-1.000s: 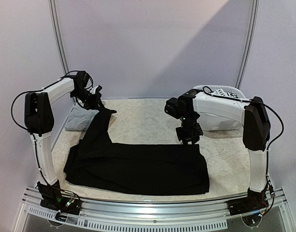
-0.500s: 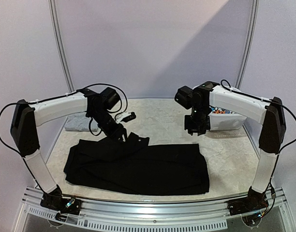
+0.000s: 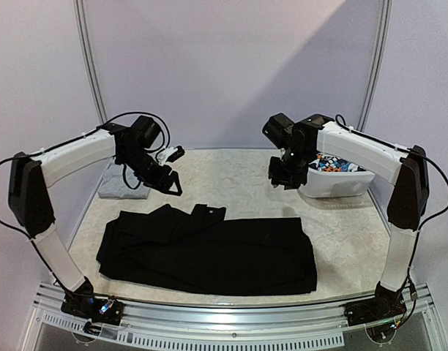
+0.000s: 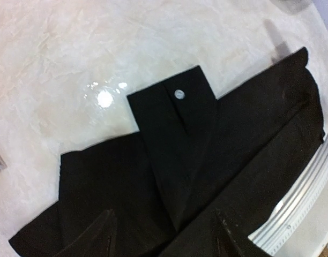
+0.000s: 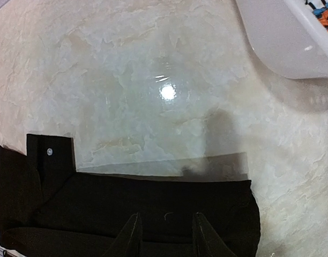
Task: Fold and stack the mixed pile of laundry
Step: Adjust the rectangle-folded shirt at the center of the board.
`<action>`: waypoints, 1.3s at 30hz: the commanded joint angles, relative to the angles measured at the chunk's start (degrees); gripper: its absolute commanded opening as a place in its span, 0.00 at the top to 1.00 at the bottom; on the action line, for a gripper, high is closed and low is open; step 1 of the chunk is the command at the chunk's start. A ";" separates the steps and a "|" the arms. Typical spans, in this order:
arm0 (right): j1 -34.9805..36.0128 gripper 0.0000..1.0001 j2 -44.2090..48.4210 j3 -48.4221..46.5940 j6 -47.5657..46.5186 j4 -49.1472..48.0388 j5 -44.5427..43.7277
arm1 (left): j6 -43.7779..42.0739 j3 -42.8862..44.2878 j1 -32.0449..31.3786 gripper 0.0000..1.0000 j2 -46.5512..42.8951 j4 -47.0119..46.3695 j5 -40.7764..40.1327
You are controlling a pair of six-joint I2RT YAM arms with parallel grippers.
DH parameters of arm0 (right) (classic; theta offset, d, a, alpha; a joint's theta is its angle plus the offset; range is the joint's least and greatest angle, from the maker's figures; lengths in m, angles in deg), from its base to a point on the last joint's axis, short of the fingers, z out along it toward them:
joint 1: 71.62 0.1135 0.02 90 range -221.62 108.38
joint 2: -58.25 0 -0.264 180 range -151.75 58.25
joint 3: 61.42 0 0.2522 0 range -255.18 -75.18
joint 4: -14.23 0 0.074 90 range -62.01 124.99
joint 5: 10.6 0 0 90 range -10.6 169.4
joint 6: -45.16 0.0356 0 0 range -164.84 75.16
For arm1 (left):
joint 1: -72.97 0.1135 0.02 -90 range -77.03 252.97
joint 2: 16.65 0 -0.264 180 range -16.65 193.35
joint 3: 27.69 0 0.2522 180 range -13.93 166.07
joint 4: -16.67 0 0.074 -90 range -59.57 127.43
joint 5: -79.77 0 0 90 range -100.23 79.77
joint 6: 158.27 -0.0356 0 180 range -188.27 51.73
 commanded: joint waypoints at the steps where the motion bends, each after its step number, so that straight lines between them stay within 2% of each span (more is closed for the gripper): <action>1: 0.71 0.68 -2.38 -0.92 -0.85 -1.01 1.94 | 4.13 6.86 1.77 0.45 11.99 1.68 4.55; 6: 0.84 0.68 -1.76 -0.35 -0.83 -0.49 1.95 | 6.39 14.96 1.78 0.54 22.16 4.41 6.88; 13: 1.15 0.68 0.73 0.68 -3.05 2.51 -0.63 | 8.41 19.83 1.78 0.51 30.85 5.00 4.75; 18: 1.05 0.67 3.15 2.07 -5.54 3.08 -0.98 | 9.48 21.91 1.21 0.54 33.60 3.96 5.87; 25: 0.97 0.68 7.39 7.20 -7.51 1.68 -1.35 | 9.98 25.00 -1.36 0.62 36.54 7.58 3.84; 27: 0.91 0.68 9.10 9.03 -7.57 1.21 -1.29 | 10.34 24.77 -2.13 0.65 37.05 8.17 1.78; 30: 0.80 0.68 11.31 10.13 -8.45 1.93 -2.48 | 11.09 24.19 -2.92 0.75 37.25 9.12 -3.77; 33: 0.30 0.68 14.01 11.77 -9.64 1.93 -3.06 | 12.56 23.64 -2.96 0.76 37.49 9.25 -6.90; 35: -0.39 0.68 15.65 12.87 -10.26 1.62 -2.75 | 13.62 23.66 -2.96 0.74 37.68 9.23 -8.17; 36: -0.64 0.68 16.15 13.18 -10.52 1.68 -2.68 | 13.98 23.88 -2.96 0.70 37.67 9.35 -8.50; 39: -0.87 0.68 18.09 13.81 -11.73 2.46 -3.36 | 15.17 24.05 -3.20 0.48 37.04 9.21 -9.58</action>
